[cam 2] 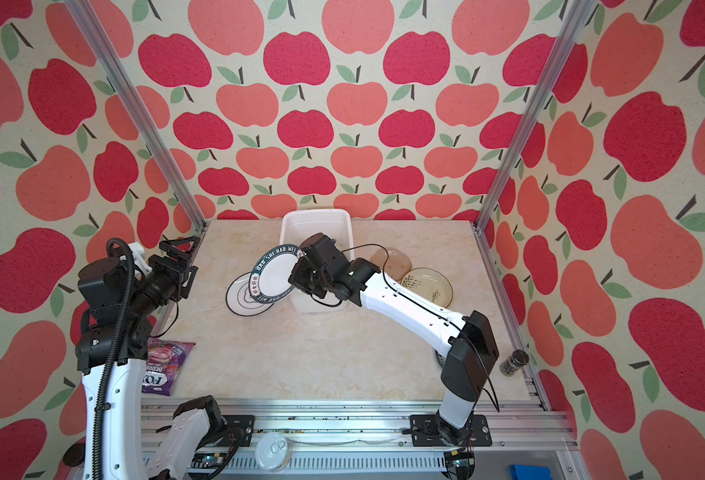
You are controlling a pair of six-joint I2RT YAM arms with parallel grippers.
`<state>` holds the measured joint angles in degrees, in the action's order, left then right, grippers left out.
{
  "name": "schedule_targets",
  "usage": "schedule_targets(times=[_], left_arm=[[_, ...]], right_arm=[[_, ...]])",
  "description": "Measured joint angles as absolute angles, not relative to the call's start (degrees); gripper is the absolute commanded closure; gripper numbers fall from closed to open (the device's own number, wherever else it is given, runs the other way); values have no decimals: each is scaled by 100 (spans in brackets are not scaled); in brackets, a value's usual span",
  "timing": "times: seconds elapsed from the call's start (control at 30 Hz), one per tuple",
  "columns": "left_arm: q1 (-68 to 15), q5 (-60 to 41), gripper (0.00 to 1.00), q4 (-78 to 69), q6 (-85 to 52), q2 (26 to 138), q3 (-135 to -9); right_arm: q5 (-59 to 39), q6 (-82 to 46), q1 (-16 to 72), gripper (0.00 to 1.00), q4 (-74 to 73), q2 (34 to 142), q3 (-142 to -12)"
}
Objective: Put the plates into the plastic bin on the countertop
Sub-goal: 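Carry the green-rimmed plate over the bin with the right gripper while the left draws back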
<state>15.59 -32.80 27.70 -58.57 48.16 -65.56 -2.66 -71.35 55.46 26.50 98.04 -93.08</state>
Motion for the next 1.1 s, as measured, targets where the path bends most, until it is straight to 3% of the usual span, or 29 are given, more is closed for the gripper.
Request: schedule_targets(times=[0.33,0.63,1.1], left_arm=[[401,-3208,1,2873,-4630,5142,-6674],[-1070,-2602,1,3133,-3251,5548,-6676],[-1175,-2377,1,3507,-2571,5400,-6869]], right_arm=[[-298,-8184,4569,97,2084,9686,-9002],[248,-9802,4781,98,1627,10197,-8868],[1581,-11268,5089,99,2180,11065,-9592]])
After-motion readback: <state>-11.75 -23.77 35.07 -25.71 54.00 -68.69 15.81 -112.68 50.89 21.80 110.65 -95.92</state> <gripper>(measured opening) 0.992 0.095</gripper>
